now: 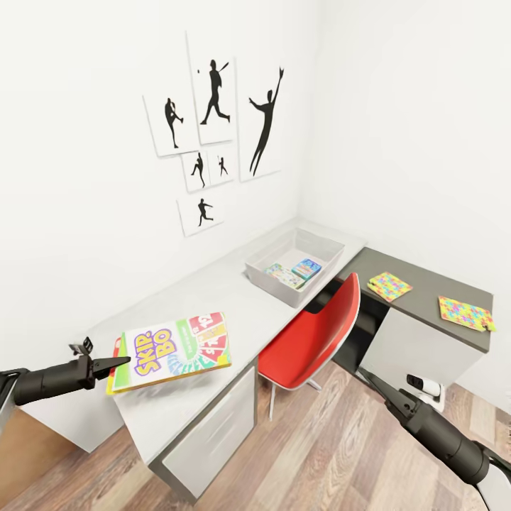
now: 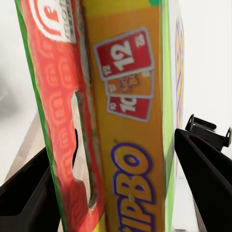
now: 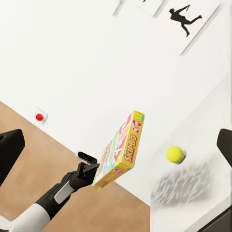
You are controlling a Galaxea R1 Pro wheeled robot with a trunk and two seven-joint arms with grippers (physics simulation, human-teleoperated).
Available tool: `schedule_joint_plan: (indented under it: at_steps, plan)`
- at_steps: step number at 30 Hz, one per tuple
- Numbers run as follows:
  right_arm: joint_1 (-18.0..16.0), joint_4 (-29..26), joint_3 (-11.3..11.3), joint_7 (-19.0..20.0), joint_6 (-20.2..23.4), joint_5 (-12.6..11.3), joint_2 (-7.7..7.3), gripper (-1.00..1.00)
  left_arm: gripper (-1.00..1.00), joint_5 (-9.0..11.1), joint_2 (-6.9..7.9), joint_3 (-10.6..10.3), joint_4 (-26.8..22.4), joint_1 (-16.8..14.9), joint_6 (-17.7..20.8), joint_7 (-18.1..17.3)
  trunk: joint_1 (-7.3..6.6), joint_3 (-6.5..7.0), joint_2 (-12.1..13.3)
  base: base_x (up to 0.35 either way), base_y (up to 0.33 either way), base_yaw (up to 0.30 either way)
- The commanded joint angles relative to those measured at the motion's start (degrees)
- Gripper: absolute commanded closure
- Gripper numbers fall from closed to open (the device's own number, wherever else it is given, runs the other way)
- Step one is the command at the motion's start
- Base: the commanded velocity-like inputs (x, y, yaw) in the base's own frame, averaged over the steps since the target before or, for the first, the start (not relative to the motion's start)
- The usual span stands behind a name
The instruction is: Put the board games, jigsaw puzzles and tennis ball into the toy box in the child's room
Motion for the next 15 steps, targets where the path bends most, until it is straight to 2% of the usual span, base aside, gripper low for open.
schedule_joint_plan:
  at_steps: [1, 15]
  plan:
    - [0.0, 0.0, 0.0, 0.0, 0.4, -0.3, -0.01, -1.0, 1.0, 0.0, 0.05, 0.0, 0.0, 0.0, 0.6, -0.2, 0.03, -0.02, -0.1, 0.0, 0.0, -0.183]
    - [0.0, 0.0, -0.1, 1.9, 0.3, 0.0, -0.06, -1.0, 1.0, 0.1, 0.24, 0.0, 0.0, 0.0, 0.6, -0.2, 0.03, 1.15, -0.1, 0.0, 0.0, -0.183]
